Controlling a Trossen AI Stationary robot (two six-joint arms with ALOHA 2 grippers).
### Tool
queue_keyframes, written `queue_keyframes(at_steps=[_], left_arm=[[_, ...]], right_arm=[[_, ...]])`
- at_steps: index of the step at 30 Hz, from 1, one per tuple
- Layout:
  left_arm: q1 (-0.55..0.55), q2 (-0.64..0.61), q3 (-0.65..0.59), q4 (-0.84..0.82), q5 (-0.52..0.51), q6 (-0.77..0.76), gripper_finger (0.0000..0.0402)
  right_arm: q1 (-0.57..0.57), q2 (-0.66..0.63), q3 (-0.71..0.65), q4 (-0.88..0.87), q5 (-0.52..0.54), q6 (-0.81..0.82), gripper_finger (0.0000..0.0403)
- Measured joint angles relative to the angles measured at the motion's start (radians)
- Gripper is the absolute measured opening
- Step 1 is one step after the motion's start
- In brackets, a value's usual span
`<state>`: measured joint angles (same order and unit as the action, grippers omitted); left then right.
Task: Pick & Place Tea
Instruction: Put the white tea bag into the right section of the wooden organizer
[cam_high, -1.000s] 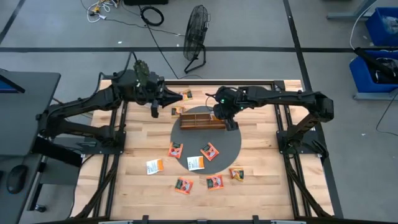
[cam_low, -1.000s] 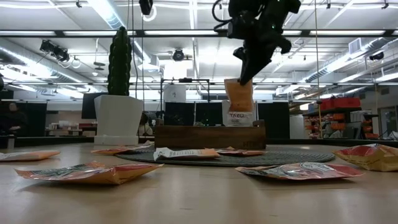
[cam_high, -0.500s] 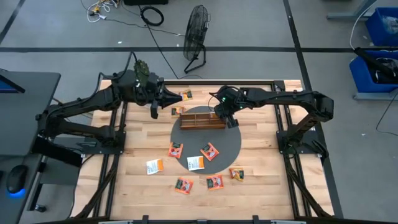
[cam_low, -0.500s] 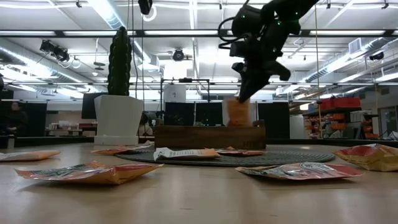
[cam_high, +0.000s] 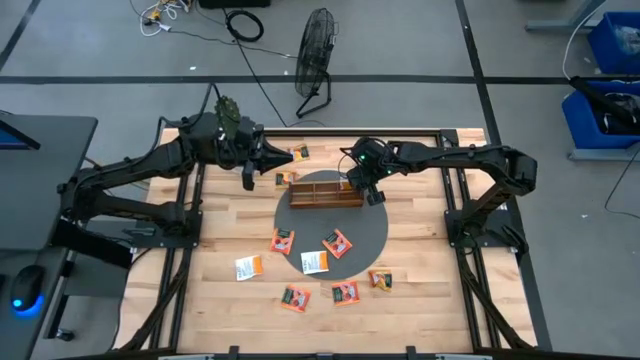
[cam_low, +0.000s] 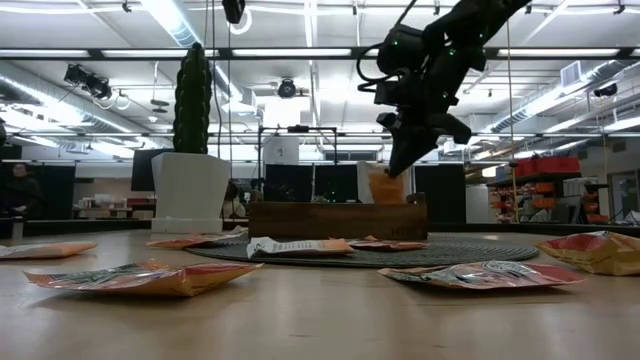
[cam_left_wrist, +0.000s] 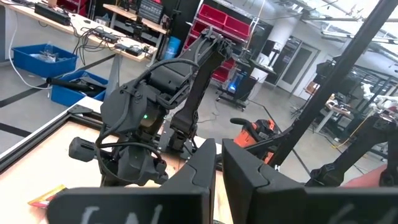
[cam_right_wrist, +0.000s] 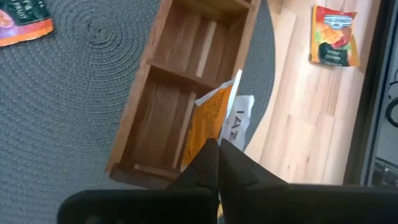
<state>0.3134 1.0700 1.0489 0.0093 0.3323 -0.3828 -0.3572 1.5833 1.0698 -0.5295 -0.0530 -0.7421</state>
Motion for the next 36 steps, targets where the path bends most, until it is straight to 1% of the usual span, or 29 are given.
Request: queue_keyframes(at_steps=[7, 12, 28, 32, 36], left_arm=[[0.000, 0.004, 0.000, 0.001, -0.010, 0.000, 0.0028], [0.000, 0.004, 0.000, 0.001, -0.019, 0.001, 0.0028], [0.000, 0.004, 0.000, 0.002, -0.019, 0.001, 0.0028], [0.000, 0.004, 0.000, 0.002, -0.019, 0.001, 0.0028], [0.000, 0.004, 0.000, 0.002, -0.019, 0.001, 0.0028]], right_arm=[[-0.024, 0.007, 0.000, 0.027, -0.015, -0.019, 0.0000], [-0.028, 0.020, 0.000, 0.013, -0.018, -0.019, 0.0013], [-0.024, 0.026, 0.000, 0.021, -0.019, 0.024, 0.0021], [-0.024, 0.026, 0.000, 0.020, -0.034, 0.057, 0.0046], [-0.026, 0.026, 0.000, 0.021, -0.031, 0.087, 0.0095]])
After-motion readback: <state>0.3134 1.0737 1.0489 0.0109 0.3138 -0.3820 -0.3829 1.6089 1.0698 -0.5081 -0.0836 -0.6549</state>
